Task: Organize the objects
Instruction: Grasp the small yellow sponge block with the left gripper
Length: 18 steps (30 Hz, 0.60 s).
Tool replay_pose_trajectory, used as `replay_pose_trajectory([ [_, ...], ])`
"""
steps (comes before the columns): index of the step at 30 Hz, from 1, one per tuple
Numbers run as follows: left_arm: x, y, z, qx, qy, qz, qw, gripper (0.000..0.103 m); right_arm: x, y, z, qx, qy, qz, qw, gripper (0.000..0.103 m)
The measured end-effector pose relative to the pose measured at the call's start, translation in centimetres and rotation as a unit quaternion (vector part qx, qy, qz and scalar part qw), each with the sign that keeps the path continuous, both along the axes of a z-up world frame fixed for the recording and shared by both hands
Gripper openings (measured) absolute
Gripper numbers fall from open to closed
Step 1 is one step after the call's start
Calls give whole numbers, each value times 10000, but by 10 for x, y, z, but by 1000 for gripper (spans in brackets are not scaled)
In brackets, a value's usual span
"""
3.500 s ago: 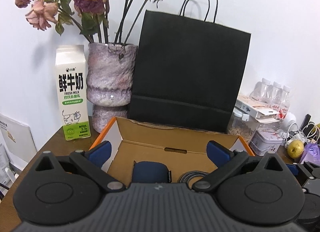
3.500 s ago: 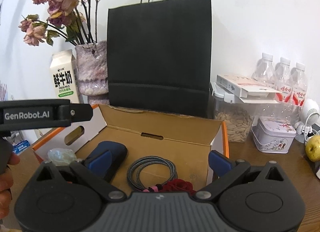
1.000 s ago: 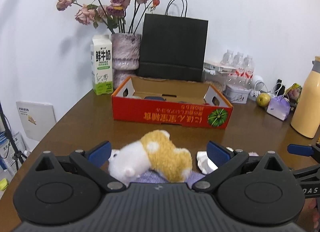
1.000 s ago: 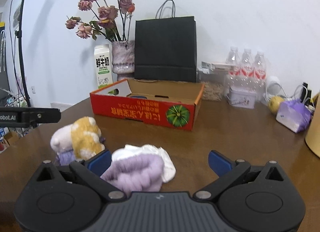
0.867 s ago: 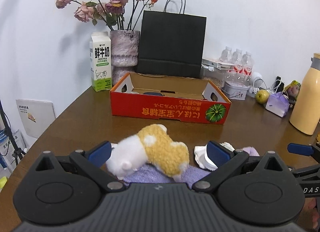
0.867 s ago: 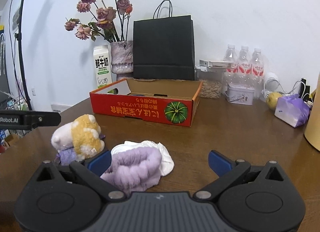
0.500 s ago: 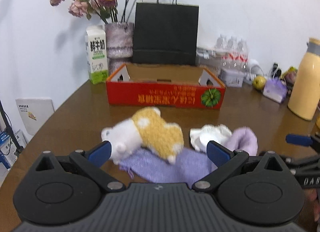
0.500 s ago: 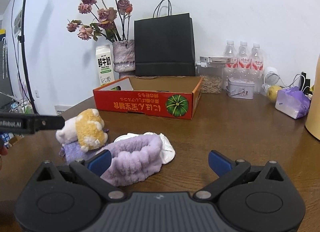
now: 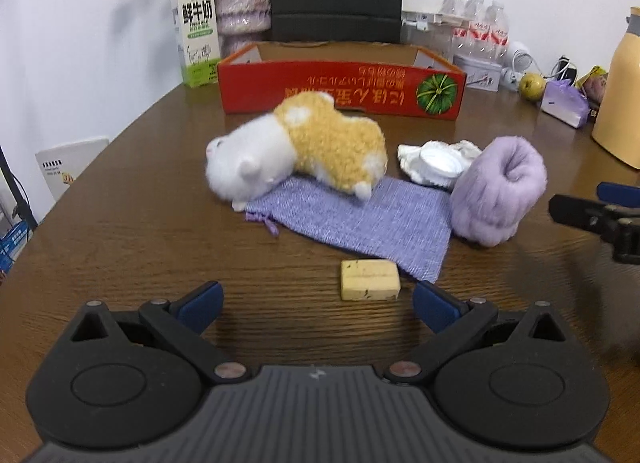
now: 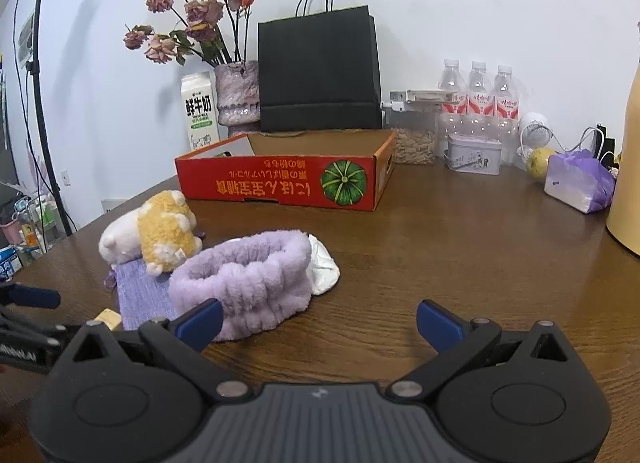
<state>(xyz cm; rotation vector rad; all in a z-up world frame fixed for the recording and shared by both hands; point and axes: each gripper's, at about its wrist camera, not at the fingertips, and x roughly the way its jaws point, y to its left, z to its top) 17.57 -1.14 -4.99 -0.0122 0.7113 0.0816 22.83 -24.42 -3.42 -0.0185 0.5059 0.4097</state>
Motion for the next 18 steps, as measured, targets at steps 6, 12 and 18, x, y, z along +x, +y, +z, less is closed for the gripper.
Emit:
replay_pose_trajectory([
  [6,5,-3,-4,18,-88,38,10000,103,0,-1,0,26,24,-8,10000,103],
  [12,-1,-7,-1,-46,-342,-76,9994,44,3,0,-1,6,109,-28,9999,103],
  [18,-9,-5,3,-185,-480,-204,9985,31,5,-1,-3,14,188,-71,9998,103],
])
